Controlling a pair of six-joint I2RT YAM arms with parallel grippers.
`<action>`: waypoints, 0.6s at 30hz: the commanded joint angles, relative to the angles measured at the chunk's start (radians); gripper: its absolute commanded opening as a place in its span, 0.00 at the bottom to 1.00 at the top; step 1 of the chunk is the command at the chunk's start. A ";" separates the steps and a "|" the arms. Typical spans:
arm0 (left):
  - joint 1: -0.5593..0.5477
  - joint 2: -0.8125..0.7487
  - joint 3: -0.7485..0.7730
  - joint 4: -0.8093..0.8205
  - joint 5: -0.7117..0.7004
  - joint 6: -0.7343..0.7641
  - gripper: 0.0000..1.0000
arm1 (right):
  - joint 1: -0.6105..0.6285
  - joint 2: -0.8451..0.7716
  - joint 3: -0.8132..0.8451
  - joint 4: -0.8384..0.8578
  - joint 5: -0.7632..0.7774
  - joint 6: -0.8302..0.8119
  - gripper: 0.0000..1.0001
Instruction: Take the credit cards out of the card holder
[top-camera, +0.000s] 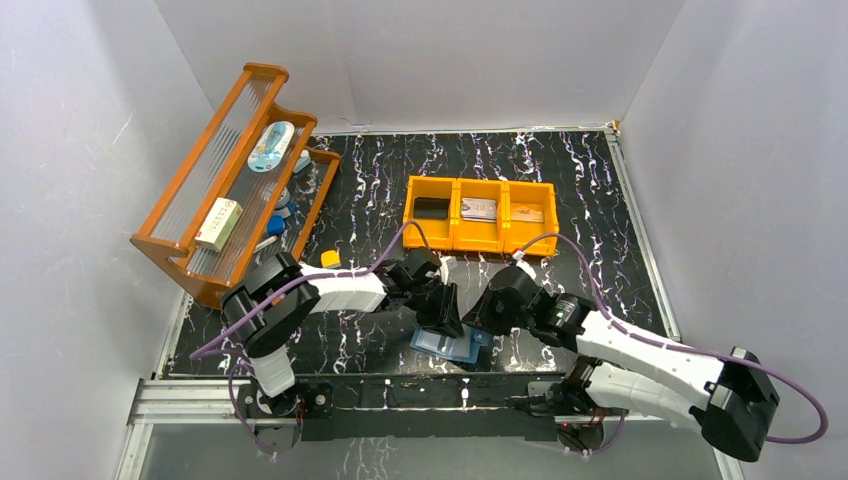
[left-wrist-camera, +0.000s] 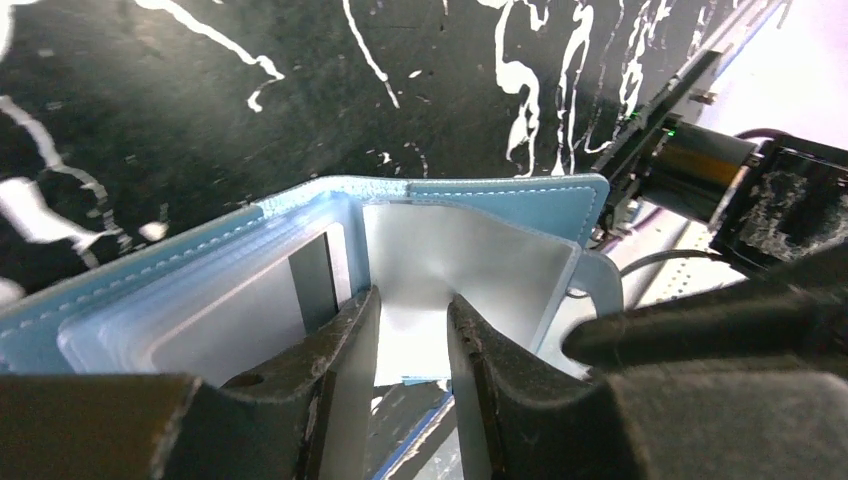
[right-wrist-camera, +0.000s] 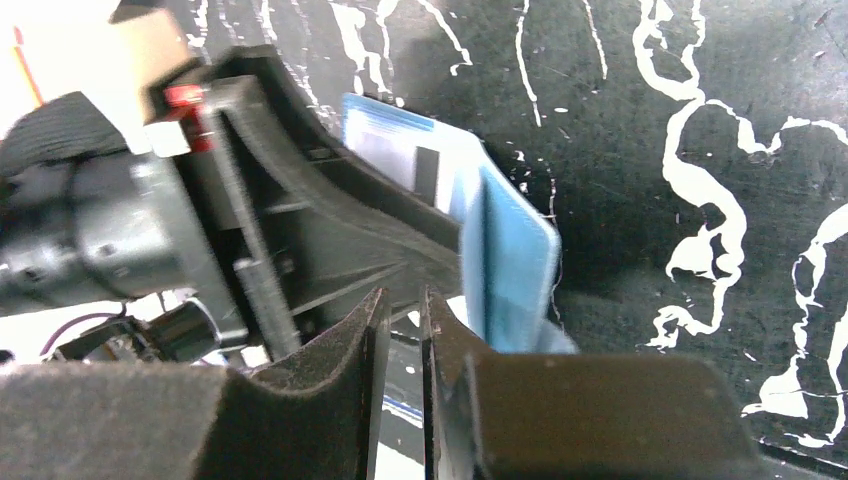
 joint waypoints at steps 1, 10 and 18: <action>-0.003 -0.091 0.028 -0.161 -0.124 0.064 0.31 | -0.003 0.070 0.031 0.048 0.000 0.005 0.25; -0.003 -0.164 -0.006 -0.204 -0.174 0.064 0.32 | -0.009 0.205 0.004 0.023 -0.014 0.037 0.25; 0.001 -0.289 0.001 -0.323 -0.294 0.113 0.38 | -0.015 0.225 -0.035 0.067 -0.051 0.017 0.28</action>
